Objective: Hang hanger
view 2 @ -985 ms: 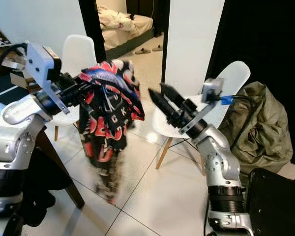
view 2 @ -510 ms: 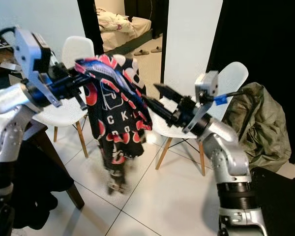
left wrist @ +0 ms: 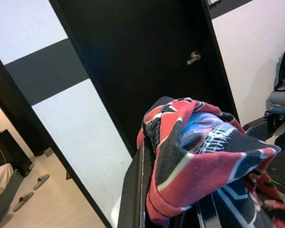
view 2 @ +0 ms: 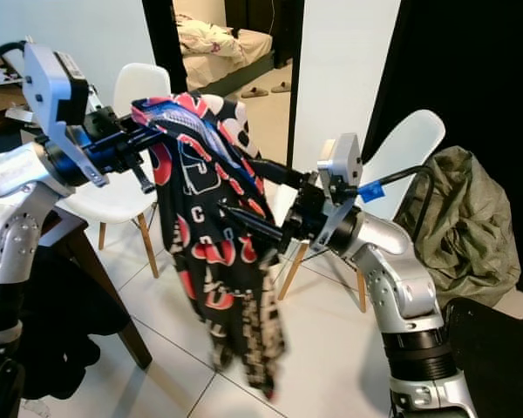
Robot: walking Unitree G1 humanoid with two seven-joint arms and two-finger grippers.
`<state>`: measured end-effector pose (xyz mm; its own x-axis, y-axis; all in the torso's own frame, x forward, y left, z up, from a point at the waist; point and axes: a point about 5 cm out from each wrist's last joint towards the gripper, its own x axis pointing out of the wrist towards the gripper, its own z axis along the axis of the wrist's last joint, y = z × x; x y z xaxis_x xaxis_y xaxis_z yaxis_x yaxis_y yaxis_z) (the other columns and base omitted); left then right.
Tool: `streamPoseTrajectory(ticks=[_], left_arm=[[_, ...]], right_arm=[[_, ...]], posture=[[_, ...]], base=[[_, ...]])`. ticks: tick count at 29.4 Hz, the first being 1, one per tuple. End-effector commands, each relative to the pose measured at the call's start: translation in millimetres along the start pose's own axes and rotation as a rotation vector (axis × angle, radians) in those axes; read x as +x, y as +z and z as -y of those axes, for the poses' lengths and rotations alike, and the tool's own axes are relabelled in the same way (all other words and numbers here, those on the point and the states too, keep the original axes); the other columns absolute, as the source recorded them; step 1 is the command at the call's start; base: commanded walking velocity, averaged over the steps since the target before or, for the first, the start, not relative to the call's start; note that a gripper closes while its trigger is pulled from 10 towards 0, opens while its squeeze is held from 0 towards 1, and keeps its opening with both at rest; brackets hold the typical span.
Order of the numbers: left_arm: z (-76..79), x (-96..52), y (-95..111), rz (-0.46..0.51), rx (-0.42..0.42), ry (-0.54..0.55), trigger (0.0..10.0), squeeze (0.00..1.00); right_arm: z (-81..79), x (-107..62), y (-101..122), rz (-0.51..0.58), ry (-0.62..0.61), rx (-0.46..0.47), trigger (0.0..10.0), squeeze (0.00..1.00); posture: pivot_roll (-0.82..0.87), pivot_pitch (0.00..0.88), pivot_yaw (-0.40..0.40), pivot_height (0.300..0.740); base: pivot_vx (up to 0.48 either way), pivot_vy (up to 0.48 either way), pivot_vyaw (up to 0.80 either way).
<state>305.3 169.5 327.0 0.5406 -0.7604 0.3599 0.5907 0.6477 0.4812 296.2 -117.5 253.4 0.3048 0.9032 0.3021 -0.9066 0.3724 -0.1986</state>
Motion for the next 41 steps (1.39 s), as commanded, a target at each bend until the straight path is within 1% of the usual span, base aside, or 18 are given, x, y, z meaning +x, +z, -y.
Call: streamPoseTrajectory(ticks=[1,2,4,6,11,12,13,14,25,28,31,33,34,36,37,38,40,41], left_arm=[[0.5,4.5,9,0.035,0.011,-0.028,10.0,0.00],[1.9,6.1,11,0.049,0.006,-0.034,10.0,0.00],[4.5,8.5,14,0.063,0.002,-0.046,10.0,0.00],[8.3,12.5,18,0.083,0.002,-0.066,10.0,0.00],[8.8,13.8,21,0.094,0.006,-0.073,10.0,0.00],[8.1,13.7,23,0.099,0.009,-0.072,10.0,0.00],[7.6,13.5,24,0.102,0.010,-0.071,10.0,0.00],[7.1,12.8,25,0.100,0.014,-0.070,10.0,0.00],[2.9,7.9,20,0.069,0.028,-0.052,10.0,0.00],[0.7,5.5,17,0.050,0.036,-0.039,10.0,0.00],[0.5,5.2,17,0.048,0.036,-0.038,10.0,0.00],[-1.2,2.8,15,0.036,0.040,-0.028,10.0,0.00],[-1.2,2.8,15,0.036,0.040,-0.028,10.0,0.00],[-3.4,-1.5,9,-0.015,0.059,-0.019,10.0,0.00],[-3.4,-1.5,9,-0.015,0.059,-0.019,10.0,0.00],[-3.6,-4.9,1,-0.061,0.068,-0.022,10.0,0.00],[-3.6,-4.9,1,-0.061,0.068,-0.022,10.0,0.00],[-3.3,-8.3,-7,-0.113,0.079,-0.025,10.0,0.00]], right_arm=[[-1.2,-0.7,1,-0.023,0.003,-0.018,10.0,0.77],[-2.3,1.4,-3,-0.056,0.003,-0.029,10.0,0.00],[-4.2,6.1,-9,-0.083,0.002,-0.033,10.0,0.00],[-8.8,19.2,-26,-0.128,-0.019,-0.017,10.0,0.00],[-9.7,27.3,-36,-0.164,-0.050,-0.010,10.0,0.00],[-7.0,30.5,-39,-0.177,-0.083,-0.008,5.4,0.00],[-5.0,32.3,-41,-0.185,-0.105,-0.006,5.4,0.00],[-2.8,33.3,-40,-0.176,-0.123,-0.006,0.0,0.00],[4.8,27.2,-30,-0.126,-0.160,-0.013,0.0,0.00],[9.2,14.5,-22,-0.080,-0.171,-0.004,0.0,0.00],[9.6,12.2,-20,-0.072,-0.171,-0.002,0.0,0.00],[11.4,-2.7,-12,-0.035,-0.158,0.014,0.0,0.00],[11.4,-2.7,-12,-0.035,-0.158,0.014,0.0,0.00],[15.5,-19.9,-1,0.009,-0.152,0.024,0.0,0.00],[15.5,-19.9,-1,0.009,-0.152,0.024,0.0,0.00],[20.2,-26.7,8,0.050,-0.169,0.024,0.0,0.00],[20.2,-26.7,8,0.050,-0.169,0.024,0.0,0.00],[25.1,-32.1,17,0.094,-0.191,0.022,0.0,0.00]], posture=[[0.03,0.000,-0.026,0.740],[0.03,0.000,-0.026,0.740],[0.03,0.000,-0.025,0.740],[0.03,0.000,-0.029,0.740],[0.04,0.000,-0.028,0.740],[0.04,0.000,-0.027,0.740],[0.04,0.000,-0.027,0.740],[0.04,0.000,-0.028,0.740],[0.03,0.000,-0.026,0.740],[0.03,0.000,-0.025,0.740],[0.03,0.000,-0.025,0.740],[0.03,0.000,-0.029,0.740],[0.03,0.000,-0.029,0.740],[0.03,0.000,-0.027,0.740],[0.03,0.000,-0.027,0.740],[0.03,0.000,-0.025,0.740],[0.03,0.000,-0.025,0.740],[0.02,0.000,-0.024,0.740]], base=[[0.000,0.000,0.00],[0.000,0.000,0.00],[0.000,0.000,0.00],[0.000,0.000,0.00],[0.000,0.000,0.00],[0.000,0.000,0.00],[0.000,0.000,0.00],[0.000,0.000,0.00],[0.000,0.000,0.00],[0.000,0.000,0.00],[0.000,0.000,0.00],[0.000,0.000,0.00],[0.000,0.000,0.00],[0.000,0.000,0.00],[0.000,0.000,0.00],[0.000,0.000,0.00],[0.000,0.000,0.00],[0.000,0.000,0.00]])
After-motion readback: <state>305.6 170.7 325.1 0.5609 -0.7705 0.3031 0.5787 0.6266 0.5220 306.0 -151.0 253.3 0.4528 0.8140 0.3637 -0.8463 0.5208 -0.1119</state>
